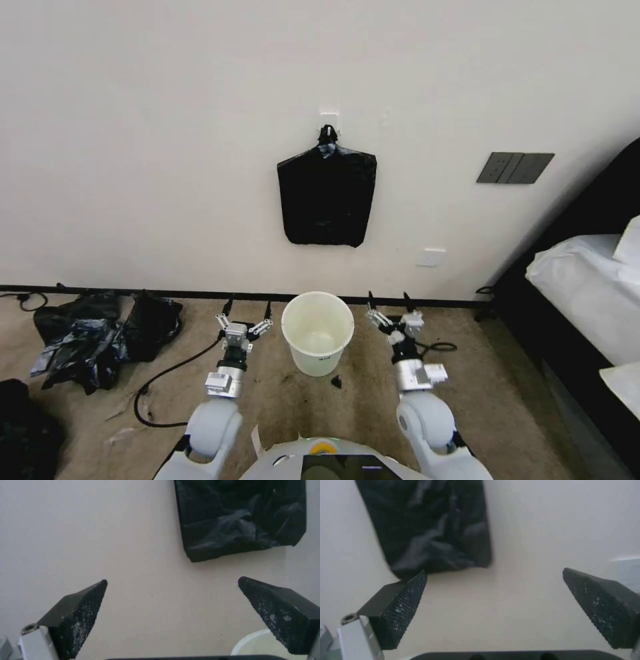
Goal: Place a trash bag onto the trash bin.
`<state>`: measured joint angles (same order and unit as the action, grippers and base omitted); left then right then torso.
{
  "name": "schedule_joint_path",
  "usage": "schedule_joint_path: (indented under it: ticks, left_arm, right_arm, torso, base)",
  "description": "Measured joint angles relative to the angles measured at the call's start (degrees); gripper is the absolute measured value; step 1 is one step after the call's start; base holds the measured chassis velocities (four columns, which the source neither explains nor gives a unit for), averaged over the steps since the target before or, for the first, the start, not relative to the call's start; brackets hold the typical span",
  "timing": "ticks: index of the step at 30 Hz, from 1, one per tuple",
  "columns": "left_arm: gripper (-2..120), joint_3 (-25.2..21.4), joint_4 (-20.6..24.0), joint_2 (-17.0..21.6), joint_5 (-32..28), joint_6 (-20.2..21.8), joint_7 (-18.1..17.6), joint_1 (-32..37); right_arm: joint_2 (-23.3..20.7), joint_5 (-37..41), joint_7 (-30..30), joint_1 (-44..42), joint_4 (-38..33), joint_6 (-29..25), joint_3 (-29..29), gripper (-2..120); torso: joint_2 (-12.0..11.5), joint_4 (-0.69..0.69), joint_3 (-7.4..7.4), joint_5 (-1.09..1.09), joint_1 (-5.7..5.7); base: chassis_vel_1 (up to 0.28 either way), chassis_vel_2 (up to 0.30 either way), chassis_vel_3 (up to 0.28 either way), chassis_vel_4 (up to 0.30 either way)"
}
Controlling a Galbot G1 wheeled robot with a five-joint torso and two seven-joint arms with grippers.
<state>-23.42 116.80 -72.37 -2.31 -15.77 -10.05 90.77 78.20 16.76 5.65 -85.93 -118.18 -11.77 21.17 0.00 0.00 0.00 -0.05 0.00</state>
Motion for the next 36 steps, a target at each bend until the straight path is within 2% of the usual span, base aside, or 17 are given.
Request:
schedule_joint_path:
  ticks: [1, 5, 6, 10, 11, 14, 15, 18, 20, 22, 27, 36]
  left_arm:
    - [100, 0.0, 0.0, 0.0, 0.0, 0.0, 0.0, 0.0]
    - [100, -1.0, 1.1, 0.5, -0.2, 0.0, 0.7, 1.6]
    - [100, -1.0, 1.1, 0.5, -0.2, 0.0, 0.7, 1.6]
    - [100, -1.3, 1.7, 0.0, 0.4, -0.5, 1.6, 3.1]
    - [100, -1.3, 1.7, 0.0, 0.4, -0.5, 1.6, 3.1]
    - [100, -2.1, 1.7, -1.1, 2.4, -1.5, 2.0, 3.6]
    - [100, -2.1, 1.7, -1.1, 2.4, -1.5, 2.0, 3.6]
    - [100, -2.1, 2.3, -1.8, 3.2, -1.8, 2.4, 4.6]
    - [100, -2.1, 2.4, -1.9, 3.5, -1.9, 2.5, 4.8]
    - [100, -2.1, 2.6, -2.1, 4.9, -2.3, 3.1, 5.3]
    - [100, -2.1, 2.8, -2.4, 5.3, -2.3, 3.6, 5.5]
    - [100, -1.9, 2.5, -3.2, 5.3, -2.3, 3.8, 5.2]
  right_arm:
    - [0.0, 0.0, 0.0, 0.0, 0.0, 0.0, 0.0, 100]
    - [-2.5, 15.1, -1.1, 9.0, 1.3, 6.4, -3.5, 100]
    - [-2.5, 15.1, -1.1, 9.0, 1.3, 6.4, -3.5, 100]
    - [-3.1, 26.7, -1.5, 17.2, 3.3, 10.4, -6.0, 100]
    - [-3.1, 26.7, -1.5, 17.2, 3.3, 10.4, -6.0, 100]
    - [-2.7, 34.9, -1.4, 24.1, 5.5, 13.2, -7.8, 100]
    - [-2.7, 34.9, -1.4, 24.1, 5.5, 13.2, -7.8, 100]
    - [-2.5, 41.5, -1.4, 30.0, 6.8, 14.9, -8.9, 100]
    - [-2.5, 42.7, -1.4, 31.2, 7.2, 15.2, -9.1, 100]
    - [-2.1, 47.2, -1.4, 36.6, 9.2, 16.1, -9.8, 100]
    - [-1.9, 52.0, -1.3, 43.5, 13.5, 16.7, -10.9, 100]
    - [-0.2, 56.5, -1.0, 53.8, 20.9, 17.1, -12.3, 100]
  torso:
    - [0.0, 0.0, 0.0, 0.0, 0.0]
    - [0.0, 0.02, 0.0, 0.06, 0.0]
    - [0.0, 0.02, 0.0, 0.06, 0.0]
    - [0.0, 0.0, 0.0, 0.06, 0.0]
    - [0.0, 0.0, 0.0, 0.06, 0.0]
    - [0.0, 0.0, 0.0, 0.05, 0.0]
    - [0.0, 0.0, 0.0, 0.05, 0.0]
    - [0.0, 0.0, 0.0, 0.04, 0.0]
    - [0.0, -0.01, 0.0, 0.05, 0.0]
    - [0.0, 0.0, 0.0, 0.04, 0.0]
    - [0.0, -0.01, 0.0, 0.04, 0.0]
    - [0.0, 0.0, 0.0, 0.04, 0.01]
  base:
    - [0.0, 0.0, 0.0, 0.0]
    - [0.0, 0.0, 0.0, 0.0]
    - [0.0, 0.0, 0.0, 0.0]
    - [0.0, 0.0, 0.0, 0.0]
    - [0.0, 0.0, 0.0, 0.0]
    - [0.0, 0.0, 0.0, 0.0]
    - [0.0, 0.0, 0.0, 0.0]
    - [0.0, 0.0, 0.0, 0.0]
    - [0.0, 0.0, 0.0, 0.0]
    - [0.0, 0.0, 0.0, 0.0]
    - [0.0, 0.0, 0.0, 0.0]
    - [0.0, 0.0, 0.0, 0.0]
